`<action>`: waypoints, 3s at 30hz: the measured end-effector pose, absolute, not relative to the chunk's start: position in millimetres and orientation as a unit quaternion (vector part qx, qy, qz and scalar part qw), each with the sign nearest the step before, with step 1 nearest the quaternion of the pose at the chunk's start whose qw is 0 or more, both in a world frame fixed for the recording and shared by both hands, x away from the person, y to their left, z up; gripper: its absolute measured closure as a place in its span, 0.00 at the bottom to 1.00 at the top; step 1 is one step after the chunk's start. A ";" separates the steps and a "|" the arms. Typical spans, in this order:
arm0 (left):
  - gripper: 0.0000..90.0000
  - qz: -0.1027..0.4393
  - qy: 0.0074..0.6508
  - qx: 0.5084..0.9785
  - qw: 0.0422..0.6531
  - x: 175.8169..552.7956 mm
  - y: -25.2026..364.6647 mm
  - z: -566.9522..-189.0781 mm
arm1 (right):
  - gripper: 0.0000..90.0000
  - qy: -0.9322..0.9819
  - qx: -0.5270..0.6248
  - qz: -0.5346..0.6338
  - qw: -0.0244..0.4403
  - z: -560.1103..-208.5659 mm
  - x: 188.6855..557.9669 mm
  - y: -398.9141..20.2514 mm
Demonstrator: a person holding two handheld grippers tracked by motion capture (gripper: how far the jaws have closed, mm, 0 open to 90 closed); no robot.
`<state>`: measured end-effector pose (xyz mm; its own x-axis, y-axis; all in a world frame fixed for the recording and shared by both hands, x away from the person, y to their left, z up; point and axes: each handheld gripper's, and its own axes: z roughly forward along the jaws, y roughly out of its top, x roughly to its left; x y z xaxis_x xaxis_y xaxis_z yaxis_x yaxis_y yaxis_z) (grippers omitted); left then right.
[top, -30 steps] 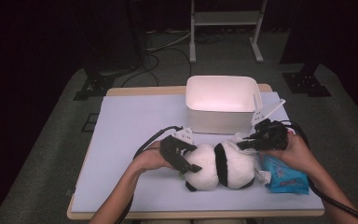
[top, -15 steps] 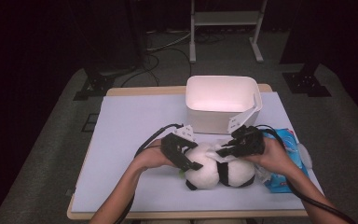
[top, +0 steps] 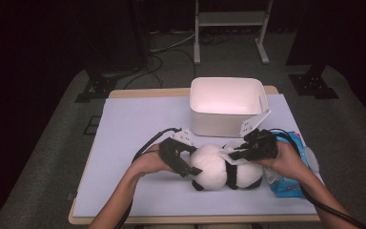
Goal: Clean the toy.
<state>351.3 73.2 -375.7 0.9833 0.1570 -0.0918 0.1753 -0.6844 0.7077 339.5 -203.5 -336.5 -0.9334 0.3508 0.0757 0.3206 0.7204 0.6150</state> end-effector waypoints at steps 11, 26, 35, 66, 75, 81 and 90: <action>0.15 -0.027 0.086 0.918 0.386 350.2 72.1 -386.6 | 0.93 0.919 0.205 0.337 0.019 -339.5 339.3 -224.0; 0.30 -0.026 0.097 0.907 0.410 350.9 71.1 -383.3 | 0.93 0.916 0.183 0.356 0.007 -334.5 333.8 -208.6; 0.30 -0.017 0.091 0.909 0.407 352.3 67.8 -377.1 | 0.93 0.921 0.146 0.361 0.004 -326.6 327.4 -183.3; 0.30 -0.013 0.088 0.914 0.395 353.5 64.9 -376.5 | 0.93 0.926 0.150 0.345 0.014 -324.8 331.5 -185.8; 0.30 -0.019 0.092 0.914 0.394 354.5 69.1 -382.5 | 0.93 0.926 0.191 0.324 0.031 -329.6 351.9 -204.1; 0.27 -0.031 0.098 0.914 0.393 354.6 71.8 -388.7 | 0.93 0.922 0.202 0.330 0.027 -337.3 349.0 -212.0; 0.21 -0.046 0.096 0.917 0.383 348.8 77.6 -398.0 | 0.93 0.929 0.181 0.322 0.032 -340.0 328.6 -201.7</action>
